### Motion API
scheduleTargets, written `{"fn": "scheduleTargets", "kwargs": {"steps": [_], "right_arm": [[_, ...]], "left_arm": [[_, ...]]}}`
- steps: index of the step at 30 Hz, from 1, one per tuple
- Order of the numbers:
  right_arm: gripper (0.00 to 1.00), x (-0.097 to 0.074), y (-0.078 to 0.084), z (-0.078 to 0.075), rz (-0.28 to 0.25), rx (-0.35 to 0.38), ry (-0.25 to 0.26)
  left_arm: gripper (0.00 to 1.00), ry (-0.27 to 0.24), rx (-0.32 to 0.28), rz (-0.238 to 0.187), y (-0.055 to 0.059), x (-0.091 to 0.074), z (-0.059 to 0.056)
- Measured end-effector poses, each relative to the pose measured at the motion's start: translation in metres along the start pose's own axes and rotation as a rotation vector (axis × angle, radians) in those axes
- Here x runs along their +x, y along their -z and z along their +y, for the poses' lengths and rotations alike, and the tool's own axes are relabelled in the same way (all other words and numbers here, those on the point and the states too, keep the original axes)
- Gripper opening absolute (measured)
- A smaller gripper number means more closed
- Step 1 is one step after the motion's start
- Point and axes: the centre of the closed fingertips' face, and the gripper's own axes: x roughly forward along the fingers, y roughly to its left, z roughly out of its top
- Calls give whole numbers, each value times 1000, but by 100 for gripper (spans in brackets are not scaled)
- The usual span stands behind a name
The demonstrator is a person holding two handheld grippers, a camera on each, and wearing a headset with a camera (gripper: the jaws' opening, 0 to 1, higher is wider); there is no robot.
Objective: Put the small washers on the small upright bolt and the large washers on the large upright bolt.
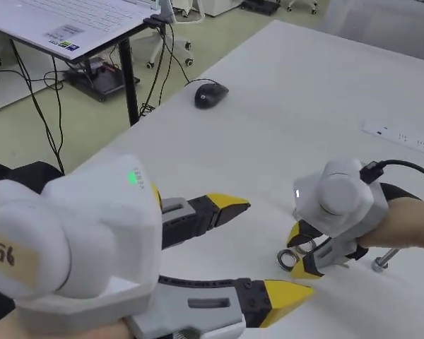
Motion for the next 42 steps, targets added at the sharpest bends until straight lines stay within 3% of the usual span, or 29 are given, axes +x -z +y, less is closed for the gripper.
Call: {"fn": "scheduleTargets", "kwargs": {"steps": [2, 6, 11, 24, 42], "right_arm": [[30, 0, 0, 0, 0, -1, 0], [31, 0, 0, -1, -8, 11, -2], [31, 1, -1, 2, -10, 26, -20], [31, 1, 0, 1, -4, -2, -18], [21, 1, -2, 1, 9, 24, -8]], "left_arm": [[58, 0, 16, 17, 0, 0, 3], [58, -2, 24, 8, -5, 1, 9], [58, -3, 27, 11, -5, 6, 15], [58, 14, 19, 22, -2, 16, 16], [58, 17, 14, 18, -1, 12, 15]]}}
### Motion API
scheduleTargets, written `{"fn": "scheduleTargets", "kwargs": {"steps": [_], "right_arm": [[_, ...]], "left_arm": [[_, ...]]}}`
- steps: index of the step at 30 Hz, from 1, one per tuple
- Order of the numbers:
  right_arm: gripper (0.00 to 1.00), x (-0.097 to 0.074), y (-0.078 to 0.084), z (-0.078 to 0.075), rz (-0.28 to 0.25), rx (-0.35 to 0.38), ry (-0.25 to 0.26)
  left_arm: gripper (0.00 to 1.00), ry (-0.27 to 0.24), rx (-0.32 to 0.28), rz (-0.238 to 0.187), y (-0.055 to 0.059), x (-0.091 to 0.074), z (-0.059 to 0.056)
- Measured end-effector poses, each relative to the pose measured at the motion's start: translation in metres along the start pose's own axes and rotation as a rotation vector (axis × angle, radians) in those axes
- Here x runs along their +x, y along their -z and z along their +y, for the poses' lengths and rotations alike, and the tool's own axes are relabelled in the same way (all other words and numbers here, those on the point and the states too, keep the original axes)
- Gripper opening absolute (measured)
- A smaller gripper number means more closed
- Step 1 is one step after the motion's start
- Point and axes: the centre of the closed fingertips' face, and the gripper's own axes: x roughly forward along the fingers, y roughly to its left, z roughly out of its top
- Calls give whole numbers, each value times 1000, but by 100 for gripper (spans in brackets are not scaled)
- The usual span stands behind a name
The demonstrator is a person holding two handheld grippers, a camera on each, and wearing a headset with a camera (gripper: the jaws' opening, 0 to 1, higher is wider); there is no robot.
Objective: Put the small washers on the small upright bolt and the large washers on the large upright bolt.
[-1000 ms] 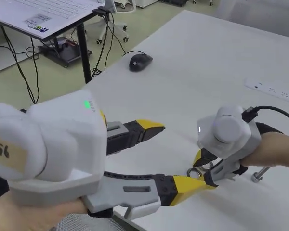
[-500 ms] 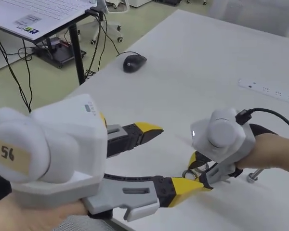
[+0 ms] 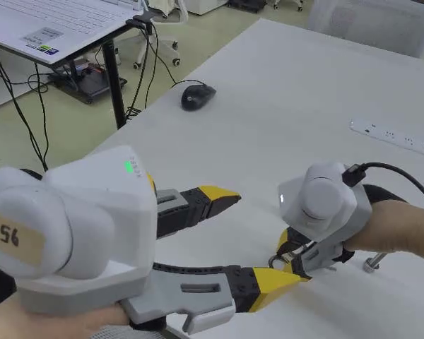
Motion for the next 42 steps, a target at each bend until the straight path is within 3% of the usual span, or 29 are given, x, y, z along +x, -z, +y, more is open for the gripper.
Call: {"fn": "scheduleTargets", "kwargs": {"steps": [15, 24, 29, 36, 42], "right_arm": [[21, -3, -1, 3, 1, -6, 5], [21, -15, -6, 2, -32, 12, 21], [21, -30, -9, -2, -55, 19, 42], [21, -66, -9, -22, -73, 31, 108], [21, -87, -5, -44, -71, 42, 157]], "left_arm": [[58, -4, -3, -5, -1, -2, -2], [58, 1, 0, -4, -1, -2, -5], [58, 6, 2, -1, -1, -1, -5], [58, 16, 7, 4, -1, 2, -7], [58, 24, 7, 5, -1, 4, -9]]}}
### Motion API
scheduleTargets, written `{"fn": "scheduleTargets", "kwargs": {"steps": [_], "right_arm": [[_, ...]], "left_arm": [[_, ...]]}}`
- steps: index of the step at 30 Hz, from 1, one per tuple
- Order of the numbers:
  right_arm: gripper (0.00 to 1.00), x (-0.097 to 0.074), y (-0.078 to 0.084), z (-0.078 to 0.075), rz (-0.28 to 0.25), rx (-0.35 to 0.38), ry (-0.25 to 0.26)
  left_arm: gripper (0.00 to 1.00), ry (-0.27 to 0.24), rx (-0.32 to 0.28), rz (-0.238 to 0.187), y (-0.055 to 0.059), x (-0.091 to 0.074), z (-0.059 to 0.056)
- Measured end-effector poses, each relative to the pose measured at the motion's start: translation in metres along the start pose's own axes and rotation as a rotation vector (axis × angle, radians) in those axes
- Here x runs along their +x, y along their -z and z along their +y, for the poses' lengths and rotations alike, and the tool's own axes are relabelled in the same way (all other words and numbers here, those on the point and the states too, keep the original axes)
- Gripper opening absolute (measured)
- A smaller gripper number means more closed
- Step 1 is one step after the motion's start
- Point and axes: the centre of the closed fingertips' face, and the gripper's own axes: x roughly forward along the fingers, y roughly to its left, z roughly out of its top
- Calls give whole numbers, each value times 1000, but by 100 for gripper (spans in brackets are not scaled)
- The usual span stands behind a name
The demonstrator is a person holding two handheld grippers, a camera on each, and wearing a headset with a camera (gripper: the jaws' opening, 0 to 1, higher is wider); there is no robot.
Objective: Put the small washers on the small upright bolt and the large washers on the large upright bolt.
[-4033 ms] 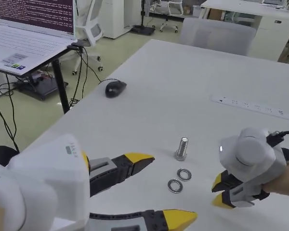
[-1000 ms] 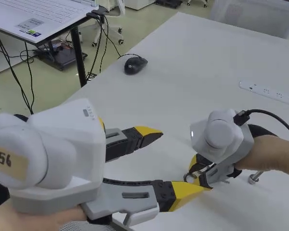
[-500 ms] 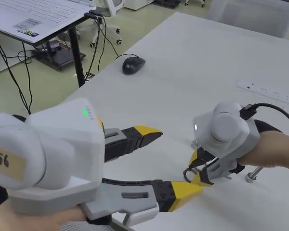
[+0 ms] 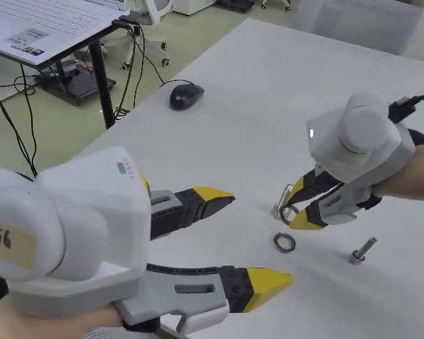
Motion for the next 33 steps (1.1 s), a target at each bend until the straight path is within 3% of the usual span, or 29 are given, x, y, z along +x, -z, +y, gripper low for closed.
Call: {"fn": "scheduleTargets", "kwargs": {"steps": [5, 11, 21, 33], "right_arm": [[21, -5, 1, -21, 13, 1, 36], [21, 2, 4, -42, 39, 9, 46], [21, 18, 10, -44, 86, 9, 3], [22, 35, 22, -43, 135, -13, -11]], "left_arm": [[58, -5, 0, -6, -2, 0, 3], [58, -17, -5, -15, -6, 1, 6], [58, -19, -15, -19, -5, 2, 7], [58, -16, -23, -15, -2, 3, 8]]}}
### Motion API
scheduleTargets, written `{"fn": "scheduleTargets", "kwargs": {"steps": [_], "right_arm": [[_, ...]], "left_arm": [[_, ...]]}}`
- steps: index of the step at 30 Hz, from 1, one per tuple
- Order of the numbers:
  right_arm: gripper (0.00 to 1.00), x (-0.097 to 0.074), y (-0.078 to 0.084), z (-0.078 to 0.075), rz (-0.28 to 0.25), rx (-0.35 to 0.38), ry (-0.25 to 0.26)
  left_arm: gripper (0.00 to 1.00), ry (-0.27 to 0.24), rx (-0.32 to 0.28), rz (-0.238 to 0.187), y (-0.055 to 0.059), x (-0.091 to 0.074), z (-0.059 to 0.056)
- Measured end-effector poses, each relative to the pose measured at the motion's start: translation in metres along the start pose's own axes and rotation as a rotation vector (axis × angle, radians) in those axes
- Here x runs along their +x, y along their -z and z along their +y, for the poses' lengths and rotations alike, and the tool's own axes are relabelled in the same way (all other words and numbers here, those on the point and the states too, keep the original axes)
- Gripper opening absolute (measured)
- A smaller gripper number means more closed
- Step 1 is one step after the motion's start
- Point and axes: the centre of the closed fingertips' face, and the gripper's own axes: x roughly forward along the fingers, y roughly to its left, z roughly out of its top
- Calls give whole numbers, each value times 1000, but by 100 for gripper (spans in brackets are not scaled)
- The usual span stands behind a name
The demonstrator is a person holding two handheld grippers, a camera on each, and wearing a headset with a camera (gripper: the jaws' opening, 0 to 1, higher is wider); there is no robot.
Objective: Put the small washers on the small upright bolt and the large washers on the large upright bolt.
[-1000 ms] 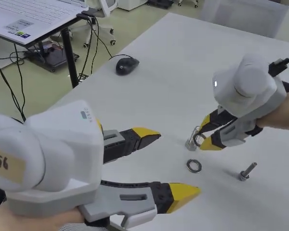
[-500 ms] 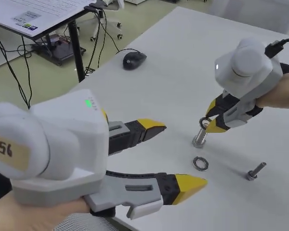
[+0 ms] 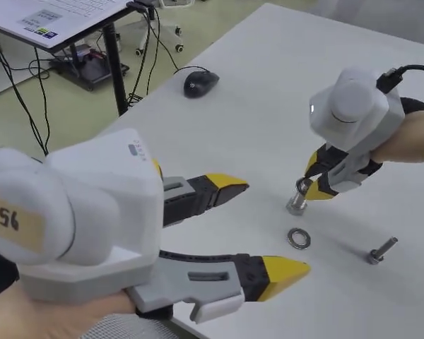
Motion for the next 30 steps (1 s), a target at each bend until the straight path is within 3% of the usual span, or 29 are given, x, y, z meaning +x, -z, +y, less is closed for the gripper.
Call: {"fn": "scheduleTargets", "kwargs": {"steps": [17, 25, 30], "right_arm": [[23, 36, 12, 3, 18, 26, -44], [25, 35, 14, 7, 10, 34, -62], [26, 30, 18, 7, 4, 54, -47]], "left_arm": [[58, -7, -16, 3, 3, -1, 6], [58, -9, -15, 7, 5, -1, 8], [58, -7, -9, 8, 5, -2, 7]]}}
